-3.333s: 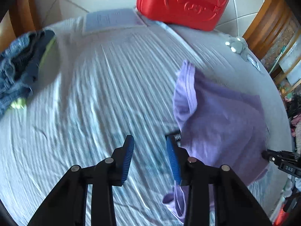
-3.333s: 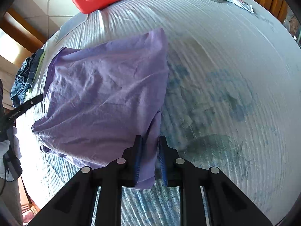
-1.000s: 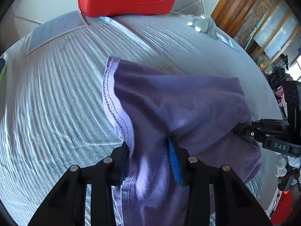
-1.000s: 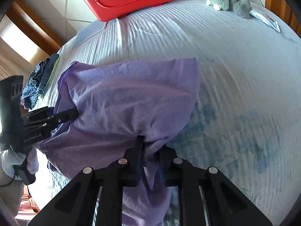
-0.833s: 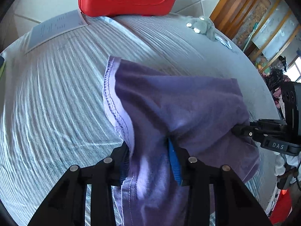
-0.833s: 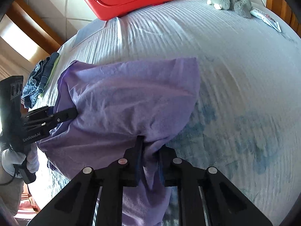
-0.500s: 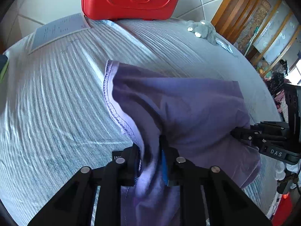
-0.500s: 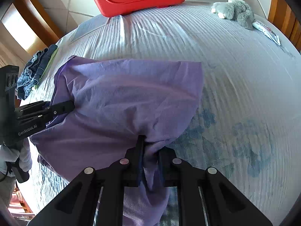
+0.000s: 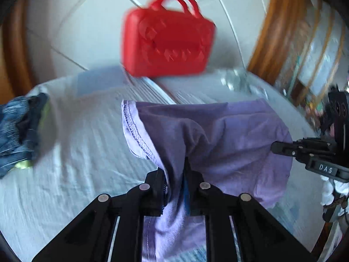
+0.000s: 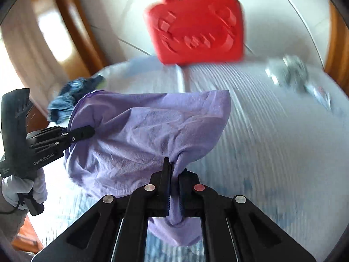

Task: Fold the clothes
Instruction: 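Carry the folded T-shirt with both grippers onto the jeans stack and release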

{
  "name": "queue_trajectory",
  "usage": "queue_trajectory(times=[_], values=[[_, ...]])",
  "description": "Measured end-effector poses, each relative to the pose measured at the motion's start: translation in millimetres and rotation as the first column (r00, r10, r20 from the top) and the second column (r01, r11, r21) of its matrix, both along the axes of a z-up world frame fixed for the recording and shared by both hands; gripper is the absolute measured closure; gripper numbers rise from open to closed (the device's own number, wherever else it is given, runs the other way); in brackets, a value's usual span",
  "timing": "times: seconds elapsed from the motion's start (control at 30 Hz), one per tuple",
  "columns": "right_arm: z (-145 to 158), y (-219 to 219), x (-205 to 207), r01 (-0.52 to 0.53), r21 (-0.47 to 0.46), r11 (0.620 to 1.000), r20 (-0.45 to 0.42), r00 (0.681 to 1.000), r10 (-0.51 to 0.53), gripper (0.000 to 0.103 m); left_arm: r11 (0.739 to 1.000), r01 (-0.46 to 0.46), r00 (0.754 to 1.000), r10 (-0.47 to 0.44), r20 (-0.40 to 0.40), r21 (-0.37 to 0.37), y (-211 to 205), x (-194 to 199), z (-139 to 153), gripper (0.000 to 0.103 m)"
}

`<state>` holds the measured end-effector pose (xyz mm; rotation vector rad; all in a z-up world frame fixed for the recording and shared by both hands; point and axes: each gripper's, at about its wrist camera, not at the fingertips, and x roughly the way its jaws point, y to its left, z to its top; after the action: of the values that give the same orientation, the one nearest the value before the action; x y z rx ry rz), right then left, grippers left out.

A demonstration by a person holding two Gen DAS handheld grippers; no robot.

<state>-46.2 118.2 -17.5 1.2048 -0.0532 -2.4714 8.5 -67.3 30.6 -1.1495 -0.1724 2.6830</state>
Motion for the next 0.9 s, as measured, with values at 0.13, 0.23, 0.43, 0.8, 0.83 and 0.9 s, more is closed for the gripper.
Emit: queue_trajectory(times=[0.13,0.23,0.43,0.8,0.83,0.9], values=[[45,-51,-9,-0.128,0.017,0.992,-0.083,0.988,0.129,0.098,0.994,-0.111,0.991,0.111,-0.078,0.003,-59,21,41,0.092],[70,-103,-18,-0.216,0.021,0.976,-0.125,0.968,0.217,0.098,0.982,-0.188,0.976,0.186,-0.11,-0.008,-114,34,67,0.092],[91,-241,-60,-0.355,-0.06,0.933,-0.147,0.927,0.344,0.098,0.95,-0.298,0.953,0.291,-0.082,-0.094,-248,24,96,0.091],[6,-421,-204,-0.268,-0.094,0.959,-0.001,0.963,0.269,0.098,0.955,-0.252,0.948,0.276,0.161,-0.154,-426,-144,-10,0.087],[-7,-429,-217,-0.25,-0.073,0.965,0.016,0.968,0.252,0.098,0.956,-0.244,0.945,0.272,0.182,-0.163,-429,-154,-23,0.085],[-32,-436,-234,-0.224,-0.027,0.974,0.08,0.971,0.225,0.092,0.954,-0.239,0.936,0.277,0.219,-0.183,-434,-169,-45,0.057]])
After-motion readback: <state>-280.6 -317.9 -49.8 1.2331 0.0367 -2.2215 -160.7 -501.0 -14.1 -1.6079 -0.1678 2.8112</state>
